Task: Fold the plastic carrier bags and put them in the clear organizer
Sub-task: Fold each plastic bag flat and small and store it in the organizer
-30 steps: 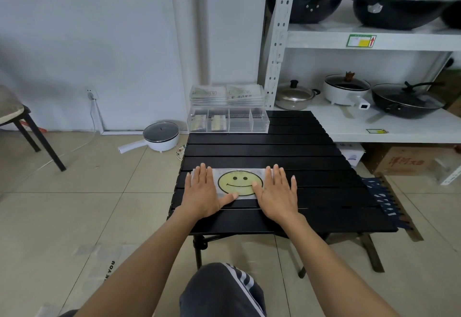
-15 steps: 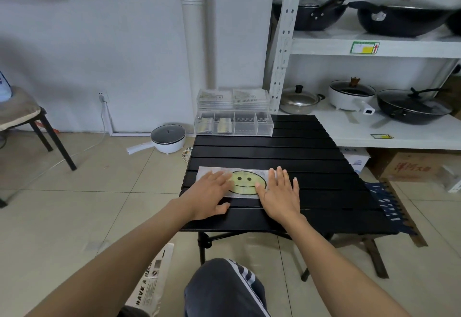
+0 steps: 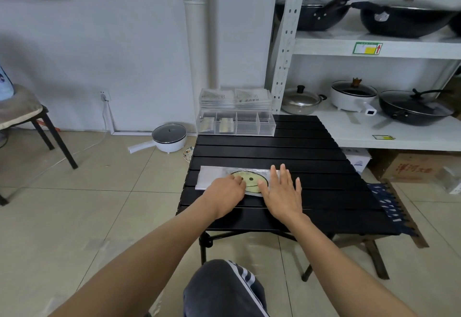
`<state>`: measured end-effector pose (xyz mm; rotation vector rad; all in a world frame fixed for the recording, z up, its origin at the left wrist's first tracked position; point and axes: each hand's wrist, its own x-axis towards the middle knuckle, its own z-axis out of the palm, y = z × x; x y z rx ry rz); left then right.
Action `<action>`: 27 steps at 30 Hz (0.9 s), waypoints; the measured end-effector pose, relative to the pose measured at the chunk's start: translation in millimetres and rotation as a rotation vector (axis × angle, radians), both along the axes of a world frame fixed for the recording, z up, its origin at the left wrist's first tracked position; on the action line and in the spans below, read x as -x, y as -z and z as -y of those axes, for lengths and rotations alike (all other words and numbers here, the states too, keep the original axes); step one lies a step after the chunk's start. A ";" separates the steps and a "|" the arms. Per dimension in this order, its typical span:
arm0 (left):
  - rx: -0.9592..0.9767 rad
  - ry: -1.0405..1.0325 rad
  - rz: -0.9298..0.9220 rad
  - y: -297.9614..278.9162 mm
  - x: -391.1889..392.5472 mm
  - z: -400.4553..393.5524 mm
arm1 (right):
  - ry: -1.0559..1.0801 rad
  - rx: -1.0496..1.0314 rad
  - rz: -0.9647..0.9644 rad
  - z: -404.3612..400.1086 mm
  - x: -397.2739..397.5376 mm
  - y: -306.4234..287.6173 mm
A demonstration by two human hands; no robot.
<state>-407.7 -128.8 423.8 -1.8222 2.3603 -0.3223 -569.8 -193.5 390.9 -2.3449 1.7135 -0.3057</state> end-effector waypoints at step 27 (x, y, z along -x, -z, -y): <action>0.041 -0.522 -0.892 -3.4 -72.0 -18.3 | -0.218 -0.144 0.306 14.2 35.5 -36.8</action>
